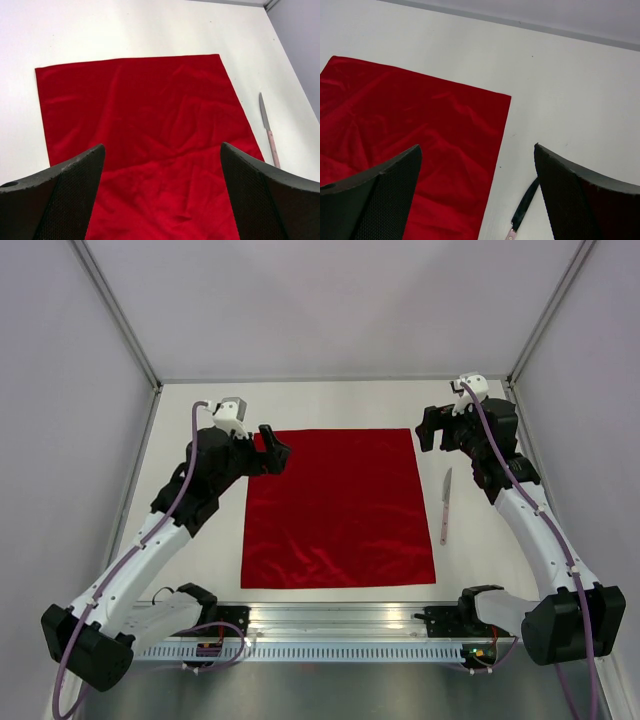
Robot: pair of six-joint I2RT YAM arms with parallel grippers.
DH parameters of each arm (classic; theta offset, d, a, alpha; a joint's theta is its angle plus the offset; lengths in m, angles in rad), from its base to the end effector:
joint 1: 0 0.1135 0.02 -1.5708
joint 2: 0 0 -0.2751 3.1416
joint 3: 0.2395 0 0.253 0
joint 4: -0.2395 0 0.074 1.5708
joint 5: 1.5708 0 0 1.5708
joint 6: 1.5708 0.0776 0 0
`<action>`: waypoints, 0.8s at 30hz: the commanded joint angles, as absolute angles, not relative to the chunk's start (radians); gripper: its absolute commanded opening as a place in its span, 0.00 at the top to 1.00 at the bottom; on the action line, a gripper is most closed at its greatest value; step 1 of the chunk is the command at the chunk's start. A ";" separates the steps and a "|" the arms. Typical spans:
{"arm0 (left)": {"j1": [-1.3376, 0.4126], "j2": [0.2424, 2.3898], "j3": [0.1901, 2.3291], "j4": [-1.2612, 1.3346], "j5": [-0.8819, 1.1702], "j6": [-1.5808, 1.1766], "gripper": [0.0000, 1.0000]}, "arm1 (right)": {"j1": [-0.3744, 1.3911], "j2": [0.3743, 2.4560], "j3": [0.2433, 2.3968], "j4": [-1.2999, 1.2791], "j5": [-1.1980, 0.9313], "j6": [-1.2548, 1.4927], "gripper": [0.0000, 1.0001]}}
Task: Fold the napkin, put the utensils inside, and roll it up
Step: Fold the napkin
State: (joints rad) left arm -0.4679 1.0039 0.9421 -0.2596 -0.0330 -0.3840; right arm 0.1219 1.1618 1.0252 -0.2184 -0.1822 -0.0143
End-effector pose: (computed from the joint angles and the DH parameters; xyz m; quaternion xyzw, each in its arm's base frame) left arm 0.2377 -0.1173 0.3424 0.0244 0.8107 -0.2294 0.5381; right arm 0.2992 0.0508 0.3396 -0.1075 0.8120 0.1052 0.5639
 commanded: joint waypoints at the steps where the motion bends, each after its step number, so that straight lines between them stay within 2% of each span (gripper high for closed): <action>1: -0.469 0.976 1.017 -0.311 -0.005 -0.376 0.00 | 0.129 1.160 1.029 -0.201 -0.167 -0.003 0.02; 8: -0.469 0.928 1.207 -0.463 -0.029 -0.310 0.00 | 0.173 1.181 1.040 -0.216 -0.192 -0.003 0.02; 11: -0.469 0.919 1.329 -0.551 -0.077 -0.273 0.00 | 0.305 1.207 1.071 -0.227 -0.155 0.028 0.09; 14: -0.469 0.908 1.405 -0.616 -0.116 -0.245 0.00 | 0.533 1.284 1.114 -0.253 -0.060 0.014 0.17; 17: -0.469 0.896 1.483 -0.667 -0.173 -0.232 0.00 | 0.722 1.396 1.167 -0.268 -0.023 0.009 0.21; 18: -0.469 0.888 1.509 -0.675 -0.187 -0.232 0.00 | 0.788 1.461 1.186 -0.279 -0.023 0.009 0.25; 24: -0.469 0.854 1.519 -0.706 -0.242 -0.261 0.00 | 0.989 1.660 1.327 -0.287 -0.006 -0.017 0.38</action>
State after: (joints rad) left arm -0.4679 0.8501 1.5085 -0.6327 -0.1883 -0.2825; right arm 0.9264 1.6104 1.2430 -0.2569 -0.0566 -0.0021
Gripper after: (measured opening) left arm 0.993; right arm 0.635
